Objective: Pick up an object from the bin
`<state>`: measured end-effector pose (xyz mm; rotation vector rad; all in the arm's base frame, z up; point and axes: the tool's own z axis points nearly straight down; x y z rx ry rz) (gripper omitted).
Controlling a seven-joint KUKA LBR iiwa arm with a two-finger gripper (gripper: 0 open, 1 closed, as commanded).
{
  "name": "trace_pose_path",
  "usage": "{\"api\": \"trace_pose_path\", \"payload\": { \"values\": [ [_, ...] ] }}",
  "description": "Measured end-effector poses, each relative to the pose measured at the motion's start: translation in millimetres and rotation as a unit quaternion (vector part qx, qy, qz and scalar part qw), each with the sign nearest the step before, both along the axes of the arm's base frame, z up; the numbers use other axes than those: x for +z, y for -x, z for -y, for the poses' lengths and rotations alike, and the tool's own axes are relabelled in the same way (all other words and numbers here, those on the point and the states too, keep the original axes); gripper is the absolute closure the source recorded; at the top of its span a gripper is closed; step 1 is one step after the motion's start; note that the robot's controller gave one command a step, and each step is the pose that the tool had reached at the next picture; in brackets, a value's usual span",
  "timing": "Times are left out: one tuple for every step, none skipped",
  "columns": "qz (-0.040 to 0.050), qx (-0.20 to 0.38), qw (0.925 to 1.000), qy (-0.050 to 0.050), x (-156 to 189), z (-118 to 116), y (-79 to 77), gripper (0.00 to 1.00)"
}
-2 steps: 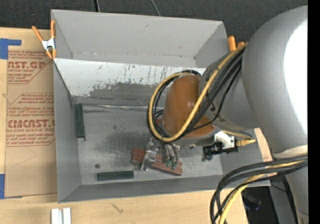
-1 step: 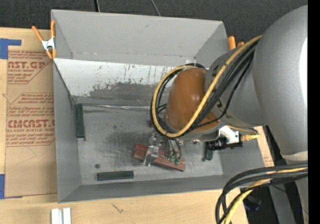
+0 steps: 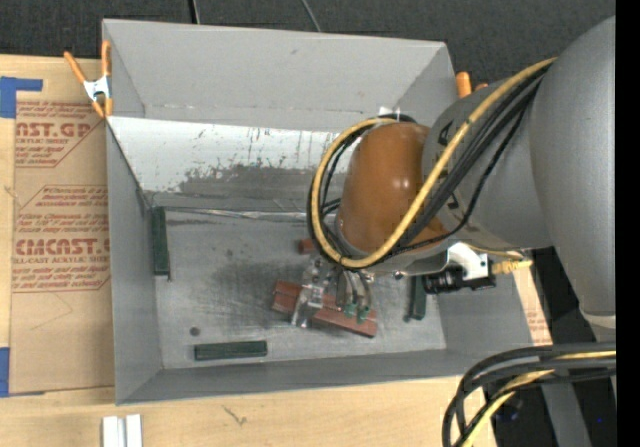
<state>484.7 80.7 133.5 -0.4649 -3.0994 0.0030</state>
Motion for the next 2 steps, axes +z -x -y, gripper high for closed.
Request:
{"api": "trace_pose_path", "payload": {
  "values": [
    [0.0028,0.000,1.0000,-0.001,27,0,-0.8,1.00],
    [0.0053,0.000,1.0000,-0.001,40,-1,-2.0,1.00]
  ]
}}
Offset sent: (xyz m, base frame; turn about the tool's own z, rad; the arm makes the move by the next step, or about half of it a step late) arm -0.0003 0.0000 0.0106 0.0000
